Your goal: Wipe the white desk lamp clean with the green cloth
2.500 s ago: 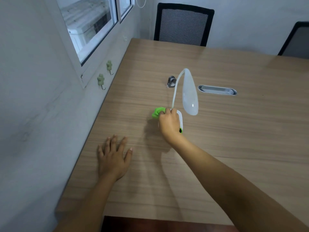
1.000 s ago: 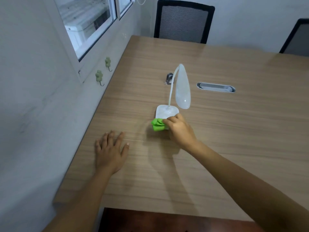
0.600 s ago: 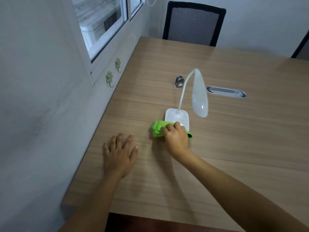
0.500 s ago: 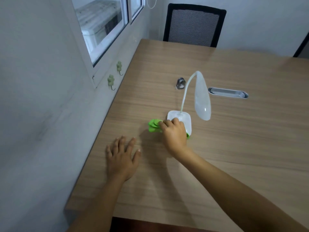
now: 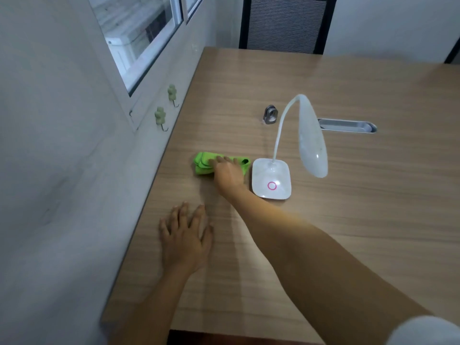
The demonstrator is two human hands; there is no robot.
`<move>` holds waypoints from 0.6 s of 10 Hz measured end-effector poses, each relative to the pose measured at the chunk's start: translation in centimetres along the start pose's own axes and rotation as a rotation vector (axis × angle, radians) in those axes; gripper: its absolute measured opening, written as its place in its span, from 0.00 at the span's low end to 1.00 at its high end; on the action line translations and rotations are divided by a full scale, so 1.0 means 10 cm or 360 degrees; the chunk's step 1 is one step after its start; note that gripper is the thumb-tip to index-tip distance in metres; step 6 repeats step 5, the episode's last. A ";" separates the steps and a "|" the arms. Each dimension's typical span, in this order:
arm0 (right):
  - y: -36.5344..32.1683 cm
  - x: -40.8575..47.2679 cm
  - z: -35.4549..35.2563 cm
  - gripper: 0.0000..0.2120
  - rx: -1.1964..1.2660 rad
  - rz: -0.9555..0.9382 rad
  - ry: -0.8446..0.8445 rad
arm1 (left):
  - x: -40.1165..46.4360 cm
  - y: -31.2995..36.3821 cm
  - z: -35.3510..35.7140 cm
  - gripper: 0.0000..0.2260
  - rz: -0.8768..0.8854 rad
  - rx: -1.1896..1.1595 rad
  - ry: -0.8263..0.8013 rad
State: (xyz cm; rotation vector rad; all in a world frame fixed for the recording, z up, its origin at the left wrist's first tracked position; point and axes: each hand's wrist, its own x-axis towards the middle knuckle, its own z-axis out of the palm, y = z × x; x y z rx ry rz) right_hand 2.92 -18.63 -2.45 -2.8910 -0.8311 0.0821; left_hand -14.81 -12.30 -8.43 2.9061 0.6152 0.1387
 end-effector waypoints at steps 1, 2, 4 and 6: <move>0.07 -0.11 0.12 0.25 0.0164 -0.0065 -0.0166 | 0.00 0.00 -0.01 0.26 0.0004 -0.0005 0.0014; 0.14 -0.22 0.21 0.27 0.0247 -0.0127 -0.0175 | 0.00 0.00 0.00 0.26 0.0004 0.0000 0.0013; 0.17 -0.24 0.22 0.26 0.0229 -0.0164 -0.0154 | -0.01 0.00 -0.02 0.25 0.0013 0.0022 0.0022; 0.19 -0.32 0.19 0.26 0.0271 -0.0185 0.0040 | -0.01 -0.01 0.00 0.26 -0.0013 0.0000 0.0017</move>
